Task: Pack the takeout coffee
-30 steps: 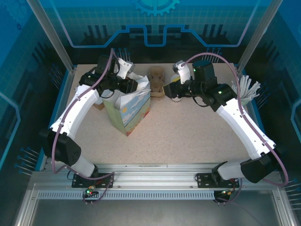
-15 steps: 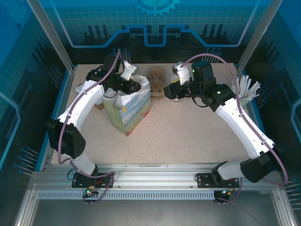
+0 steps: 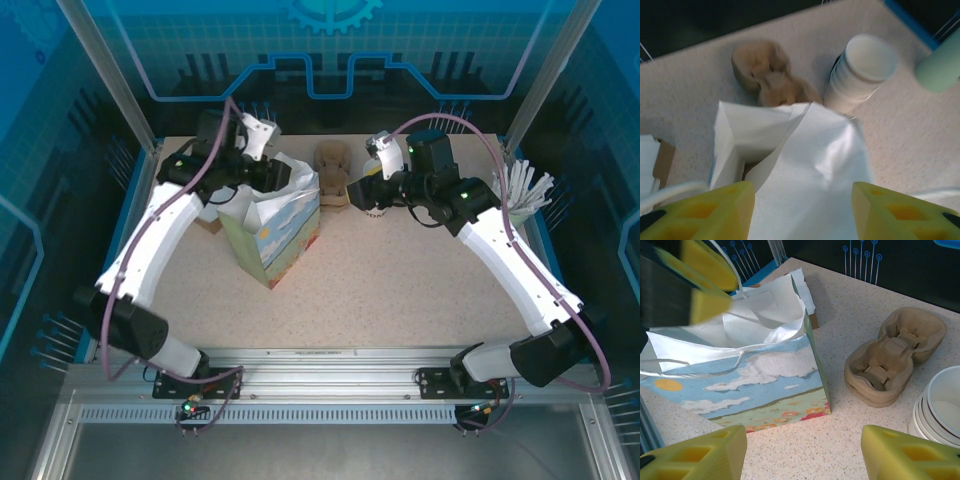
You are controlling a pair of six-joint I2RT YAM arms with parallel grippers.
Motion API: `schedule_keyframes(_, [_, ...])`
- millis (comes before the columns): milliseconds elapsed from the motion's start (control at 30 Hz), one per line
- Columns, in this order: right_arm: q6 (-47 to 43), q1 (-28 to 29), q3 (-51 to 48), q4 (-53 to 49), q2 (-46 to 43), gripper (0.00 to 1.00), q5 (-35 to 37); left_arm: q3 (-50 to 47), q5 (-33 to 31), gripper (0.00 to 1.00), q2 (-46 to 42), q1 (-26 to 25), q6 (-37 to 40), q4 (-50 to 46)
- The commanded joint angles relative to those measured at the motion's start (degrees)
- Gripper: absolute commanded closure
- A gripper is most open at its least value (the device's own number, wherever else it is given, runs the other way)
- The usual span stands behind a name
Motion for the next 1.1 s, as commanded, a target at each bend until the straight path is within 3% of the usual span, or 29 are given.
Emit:
schedule_keyframes(0, [0.63, -0.59, -0.36, 0.78, -0.23, 0.37, -1.09, -1.38, -0.67, 0.45, -4.91, -0.38, -2.35, 2.03])
schedule_keyframes(133, [0.54, -0.6, -0.55, 0.85, -0.4, 0.37, -0.91, -3.71, -4.36, 0.44, -9.25, -0.38, -3.47, -3.18])
schedule_keyframes(433, [0.91, -0.46, -0.56, 1.17, -0.04, 0.37, -1.92, -11.02, -2.07, 0.43, -12.21, -0.64, -2.68, -6.89])
schedule_keyframes(667, [0.64, -0.53, -0.33, 0.55, -0.82, 0.37, -1.54, -13.6, -8.12, 0.77, -8.95, -0.64, -3.53, -5.18])
schedule_keyframes(767, [0.39, -0.5, -0.22, 0.17, -0.99, 0.37, -1.32, -15.61, -7.89, 0.84, -8.23, -0.6, -4.26, -4.13])
schedule_keyframes(933, [0.39, -0.5, -0.17, -0.04, -0.9, 0.37, -1.53, -17.35, -9.48, 0.85, -6.96, -0.64, -5.82, -3.82])
schedule_keyframes(1067, [0.4, -0.5, 0.11, -0.19, -0.88, 0.37, -1.46, -16.03, -9.87, 0.74, -8.95, -0.64, -6.96, -2.49])
